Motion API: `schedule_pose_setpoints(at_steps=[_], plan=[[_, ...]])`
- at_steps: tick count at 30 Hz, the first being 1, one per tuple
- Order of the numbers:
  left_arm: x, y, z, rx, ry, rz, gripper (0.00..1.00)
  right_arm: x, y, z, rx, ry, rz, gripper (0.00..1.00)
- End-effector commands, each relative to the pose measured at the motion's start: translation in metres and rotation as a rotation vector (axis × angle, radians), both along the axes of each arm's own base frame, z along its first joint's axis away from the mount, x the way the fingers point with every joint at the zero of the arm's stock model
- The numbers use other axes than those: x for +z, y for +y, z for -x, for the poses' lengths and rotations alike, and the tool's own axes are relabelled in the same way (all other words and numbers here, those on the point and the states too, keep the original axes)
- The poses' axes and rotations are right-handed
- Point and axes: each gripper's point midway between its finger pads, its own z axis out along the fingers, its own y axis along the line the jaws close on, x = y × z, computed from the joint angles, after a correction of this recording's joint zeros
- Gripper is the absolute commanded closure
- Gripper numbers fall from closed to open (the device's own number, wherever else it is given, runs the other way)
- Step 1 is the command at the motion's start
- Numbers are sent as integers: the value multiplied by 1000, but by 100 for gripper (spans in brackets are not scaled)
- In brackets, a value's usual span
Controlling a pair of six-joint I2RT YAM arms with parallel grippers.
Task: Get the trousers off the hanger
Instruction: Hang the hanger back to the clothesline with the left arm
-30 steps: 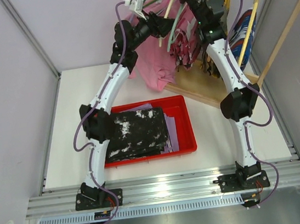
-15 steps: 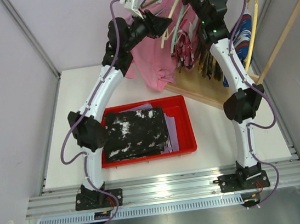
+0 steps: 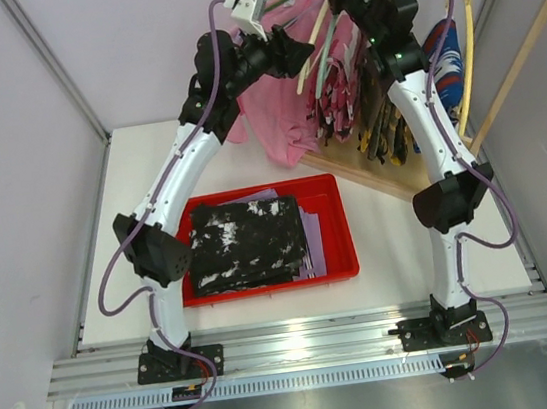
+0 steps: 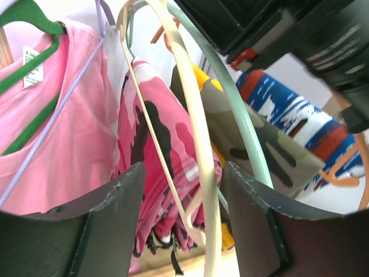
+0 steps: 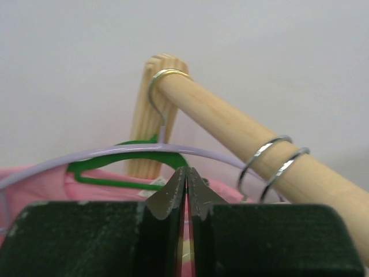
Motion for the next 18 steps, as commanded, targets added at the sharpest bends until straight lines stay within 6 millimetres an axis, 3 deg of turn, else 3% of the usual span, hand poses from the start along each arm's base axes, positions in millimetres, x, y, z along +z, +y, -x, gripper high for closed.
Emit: schedule_pose_setpoints(at_steps=[1, 5, 7, 9, 12, 13, 14, 15, 16, 17, 18], plan=[[37, 14, 31, -4, -114, -33, 37, 41, 18, 60, 80, 1, -11, 89], [34, 17, 31, 18, -117, -46, 38, 48, 39, 97, 104, 33, 2, 79], [32, 18, 27, 42, -122, -52, 38, 60, 35, 117, 70, 39, -17, 67], [27, 13, 24, 46, -134, -66, 38, 62, 40, 135, 68, 71, -33, 63], [24, 6, 20, 51, -146, -66, 38, 71, 19, 160, 6, 126, -114, 60], [17, 2, 15, 58, -137, -71, 38, 59, 16, 160, -11, 167, -120, 58], [23, 4, 12, 84, -148, -64, 39, 69, -4, 177, -52, 158, -161, 56], [20, -1, 12, 78, -146, -69, 40, 67, -11, 183, -66, 171, -188, 55], [24, -2, 11, 80, -160, -66, 41, 46, -13, 180, -90, 221, -182, 52], [19, -3, 6, 93, -155, -70, 42, 43, -24, 185, -129, 231, -215, 51], [24, -4, 6, 98, -170, -60, 45, 58, -40, 209, -122, 204, -288, 50]])
